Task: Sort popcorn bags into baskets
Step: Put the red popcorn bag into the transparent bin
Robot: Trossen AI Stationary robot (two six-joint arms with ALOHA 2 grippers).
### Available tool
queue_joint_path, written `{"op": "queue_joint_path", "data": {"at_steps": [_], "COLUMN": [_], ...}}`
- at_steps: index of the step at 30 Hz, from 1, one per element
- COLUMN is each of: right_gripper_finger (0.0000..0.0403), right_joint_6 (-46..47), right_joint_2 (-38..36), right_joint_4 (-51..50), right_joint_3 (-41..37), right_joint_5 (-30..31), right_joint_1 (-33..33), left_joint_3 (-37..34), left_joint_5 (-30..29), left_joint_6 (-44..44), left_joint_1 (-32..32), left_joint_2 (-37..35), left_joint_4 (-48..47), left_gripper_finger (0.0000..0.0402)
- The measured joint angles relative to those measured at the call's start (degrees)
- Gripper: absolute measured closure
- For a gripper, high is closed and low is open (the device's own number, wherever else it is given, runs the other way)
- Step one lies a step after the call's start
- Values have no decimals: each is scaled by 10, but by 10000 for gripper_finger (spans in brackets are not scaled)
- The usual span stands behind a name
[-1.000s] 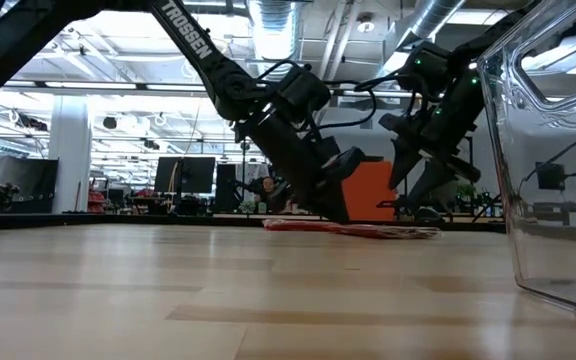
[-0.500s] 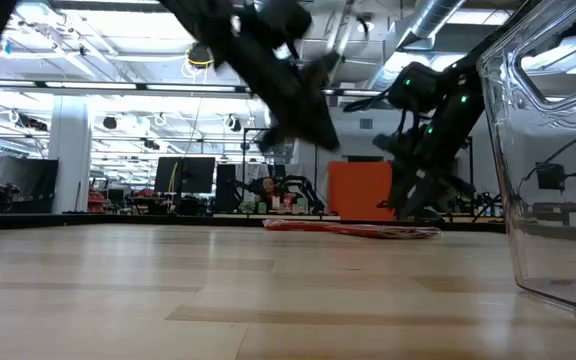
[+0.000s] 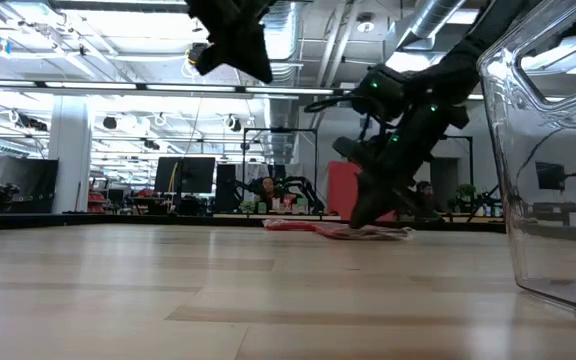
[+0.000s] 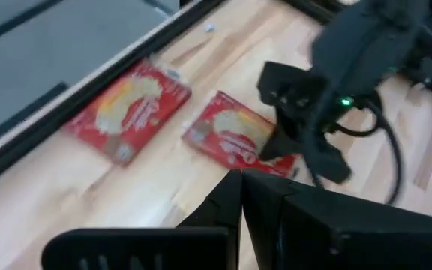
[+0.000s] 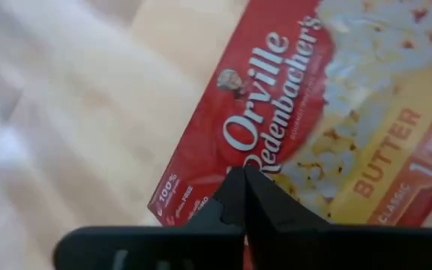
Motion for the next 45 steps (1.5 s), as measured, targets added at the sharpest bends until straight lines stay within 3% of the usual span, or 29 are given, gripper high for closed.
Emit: {"op": "queue_joint_path", "data": {"at_steps": [6, 13, 16, 19, 23, 30, 38, 45], "right_gripper_finger": [361, 383, 388, 382, 371, 382, 376, 282], "right_joint_6": [54, 69, 77, 89, 118, 133, 140, 163], "right_joint_2": [7, 0, -15, -39, -76, -135, -143, -141], "right_joint_4": [-6, -14, -6, -12, -64, -179, -240, -237], "right_joint_3": [25, 52, 67, 75, 76, 76, 76, 67], "right_joint_5": [-6, -5, -1, 18, 70, 127, 140, 135], "right_joint_1": [83, 168, 193, 212, 232, 250, 251, 240], "left_joint_3": [-3, -62, -120, -199, -289, -283, -250, -249], "left_joint_5": [1, -2, -35, -43, -47, -16, 1, -1], "left_joint_6": [-19, -75, -100, -102, -122, -138, -169, -170], "left_joint_1": [-27, -103, -136, -150, -147, -144, -135, -138], "left_joint_2": [-8, -8, -8, -4, 51, 202, 281, 280], "left_joint_4": [-71, -18, 77, 251, 429, 559, 560, 508], "left_gripper_finger": [402, 402, 402, 402, 402, 402, 402, 402]}}
